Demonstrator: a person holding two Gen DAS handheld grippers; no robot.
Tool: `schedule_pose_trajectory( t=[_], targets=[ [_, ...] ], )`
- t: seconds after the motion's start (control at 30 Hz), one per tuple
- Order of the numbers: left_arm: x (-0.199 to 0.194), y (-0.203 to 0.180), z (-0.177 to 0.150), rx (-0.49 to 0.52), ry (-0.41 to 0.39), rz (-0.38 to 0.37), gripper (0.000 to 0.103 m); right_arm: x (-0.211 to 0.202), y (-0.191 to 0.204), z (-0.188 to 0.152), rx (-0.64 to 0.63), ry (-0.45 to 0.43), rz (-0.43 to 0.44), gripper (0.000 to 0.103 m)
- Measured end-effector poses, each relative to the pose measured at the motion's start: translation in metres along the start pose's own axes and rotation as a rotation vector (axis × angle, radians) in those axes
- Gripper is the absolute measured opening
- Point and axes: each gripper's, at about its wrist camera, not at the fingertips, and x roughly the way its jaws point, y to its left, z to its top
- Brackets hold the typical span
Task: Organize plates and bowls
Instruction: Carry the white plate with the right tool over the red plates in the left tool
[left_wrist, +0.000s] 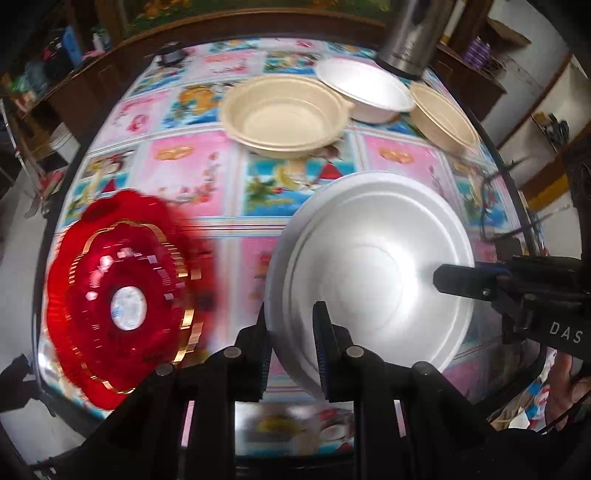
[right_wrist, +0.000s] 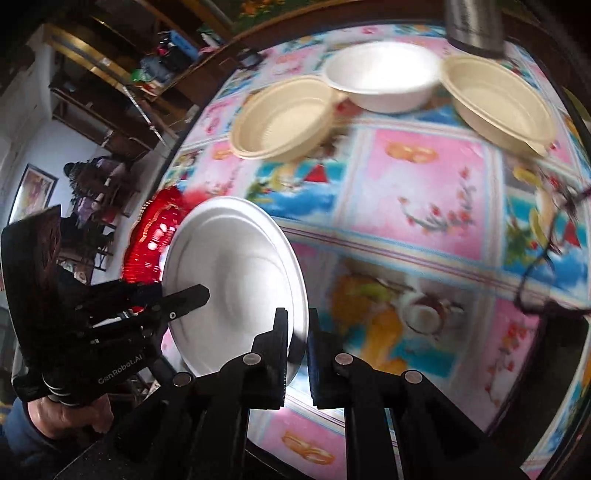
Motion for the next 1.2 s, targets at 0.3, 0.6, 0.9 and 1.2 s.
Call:
schedule_pose_trajectory(
  t=[0.3,0.6,0.9,1.2],
  targets=[
    [-0.02,0.088,-0.001,-0.044,-0.068,-0.032,0.019,0.031,0.07,0.021,-0.049,-0.005,0.025,0.011],
    [-0.013,0.186,-0.015,-0.076,-0.045,-0.074,0.019,0.097,0.153,0.041,-0.078,0.045,-0.029,0.011],
    [0.015,0.217,-0.027,-0.139,-0.023,-0.091,0.019,0.15,0.171,0.045,-0.045,0.116,-0.135,0.011],
    [0.01,0.219,-0.037,-0.208,-0.044,-0.073,0.047,0.163,0.178,0.049,-0.137,0.126,-0.154,0.018]
  ],
)
